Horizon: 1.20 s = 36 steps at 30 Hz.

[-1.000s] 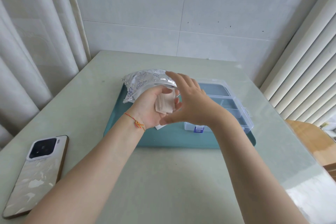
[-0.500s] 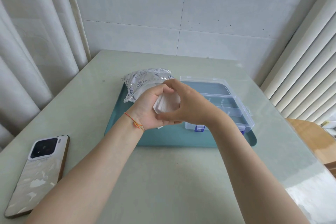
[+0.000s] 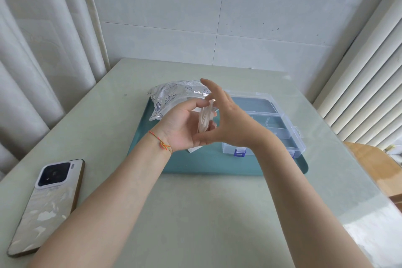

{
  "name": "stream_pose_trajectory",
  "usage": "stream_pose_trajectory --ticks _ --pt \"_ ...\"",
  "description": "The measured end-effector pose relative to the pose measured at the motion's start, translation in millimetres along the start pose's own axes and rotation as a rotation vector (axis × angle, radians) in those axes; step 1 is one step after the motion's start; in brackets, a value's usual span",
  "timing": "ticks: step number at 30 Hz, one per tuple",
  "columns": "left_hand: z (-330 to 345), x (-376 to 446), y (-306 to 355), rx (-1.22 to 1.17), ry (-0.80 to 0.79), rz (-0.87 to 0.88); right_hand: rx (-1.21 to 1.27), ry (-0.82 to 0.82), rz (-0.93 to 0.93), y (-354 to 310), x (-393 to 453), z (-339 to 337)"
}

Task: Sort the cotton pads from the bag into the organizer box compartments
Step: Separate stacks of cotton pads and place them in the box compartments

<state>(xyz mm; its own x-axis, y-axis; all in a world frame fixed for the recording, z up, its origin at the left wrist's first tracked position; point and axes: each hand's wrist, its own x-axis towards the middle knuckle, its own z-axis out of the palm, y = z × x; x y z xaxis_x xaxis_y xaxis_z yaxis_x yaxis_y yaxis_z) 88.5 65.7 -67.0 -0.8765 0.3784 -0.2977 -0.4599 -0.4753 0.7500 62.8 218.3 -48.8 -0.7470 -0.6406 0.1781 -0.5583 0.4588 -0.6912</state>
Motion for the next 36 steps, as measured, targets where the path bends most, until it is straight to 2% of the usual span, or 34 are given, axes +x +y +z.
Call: stream_pose_trajectory --ticks 4,11,16,21,25,28,30,34,36 --pt "4 -1 0 0.02 -0.008 0.006 0.093 0.0 -0.001 -1 3 5" --pt "8 -4 -2 0.018 -0.033 0.099 0.114 0.037 -0.013 1 5 6" --pt "5 -3 -2 -0.077 -0.062 0.112 0.124 0.14 -0.021 -2 5 6" --pt "5 -5 -1 -0.043 -0.162 0.169 0.063 0.0 -0.035 -3 3 5" --pt "8 -6 0 -0.036 -0.06 0.11 0.067 0.123 -0.039 -1 4 4" --pt "11 -7 -1 -0.035 0.008 0.116 0.072 0.09 -0.026 3 5 3" --pt "11 -6 -1 -0.037 -0.014 0.109 0.051 0.054 -0.015 3 5 4" --pt "6 -2 -2 -0.054 -0.037 0.115 0.051 0.131 -0.037 2 4 3" --pt "4 -1 -3 -0.051 -0.043 0.128 0.044 0.105 -0.039 0 3 2"
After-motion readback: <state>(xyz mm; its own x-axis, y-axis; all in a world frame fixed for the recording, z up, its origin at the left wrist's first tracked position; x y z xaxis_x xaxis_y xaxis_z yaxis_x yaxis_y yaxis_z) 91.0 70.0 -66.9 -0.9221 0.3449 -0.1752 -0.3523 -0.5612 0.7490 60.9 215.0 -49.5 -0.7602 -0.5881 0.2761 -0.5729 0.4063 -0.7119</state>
